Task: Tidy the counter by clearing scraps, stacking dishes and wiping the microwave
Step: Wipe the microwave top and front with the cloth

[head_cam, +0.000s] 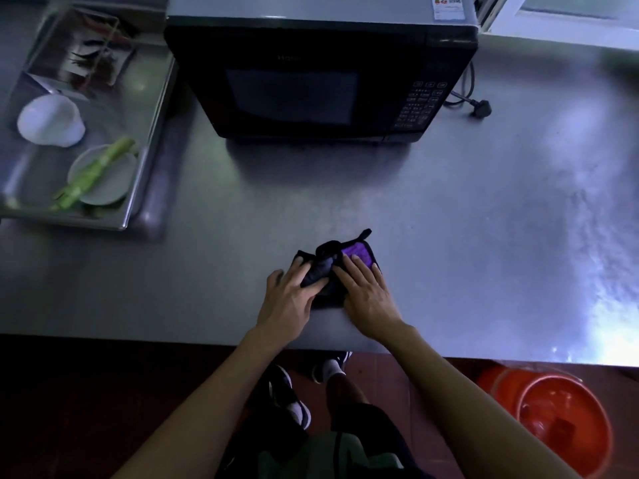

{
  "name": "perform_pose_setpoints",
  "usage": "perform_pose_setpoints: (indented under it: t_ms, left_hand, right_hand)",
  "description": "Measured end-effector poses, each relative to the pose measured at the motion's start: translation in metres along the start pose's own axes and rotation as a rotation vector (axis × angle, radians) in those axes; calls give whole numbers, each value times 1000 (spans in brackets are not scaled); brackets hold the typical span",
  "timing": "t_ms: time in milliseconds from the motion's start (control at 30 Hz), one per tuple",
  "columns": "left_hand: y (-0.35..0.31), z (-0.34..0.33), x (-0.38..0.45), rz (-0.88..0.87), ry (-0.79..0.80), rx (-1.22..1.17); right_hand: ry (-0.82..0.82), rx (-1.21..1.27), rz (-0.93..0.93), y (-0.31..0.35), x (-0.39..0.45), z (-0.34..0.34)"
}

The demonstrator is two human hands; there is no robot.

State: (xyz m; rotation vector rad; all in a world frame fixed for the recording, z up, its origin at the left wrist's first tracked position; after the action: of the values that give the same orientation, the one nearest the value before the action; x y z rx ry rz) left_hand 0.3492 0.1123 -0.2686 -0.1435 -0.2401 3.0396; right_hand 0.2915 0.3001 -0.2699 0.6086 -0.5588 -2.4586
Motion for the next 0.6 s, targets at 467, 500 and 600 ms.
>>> perform_pose_setpoints:
  t_ms: [467,500,600]
  left_hand:
    - [9,8,-114,-68,89,53]
    - [10,10,-120,-85,109,63]
    - [11,16,-141,-119,80,9]
  right_hand:
    - [-117,4,-102,92,-88,-53]
    - [-107,7,-105,96,-93,-57]
    - [-102,73,-83,107,-108,-65]
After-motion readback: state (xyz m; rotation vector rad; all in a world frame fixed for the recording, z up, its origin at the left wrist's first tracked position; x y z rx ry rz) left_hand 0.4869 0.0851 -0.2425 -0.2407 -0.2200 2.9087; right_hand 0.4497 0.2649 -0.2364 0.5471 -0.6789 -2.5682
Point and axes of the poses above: each hand's wrist, its own x-axis towards the middle knuckle, its own z-axis out of the back of the hand, y = z × x, the point moved 1 cm from there along x, towards the middle knuckle, and after that the axes turned 10 degrees about x, right-handed, at the moved point
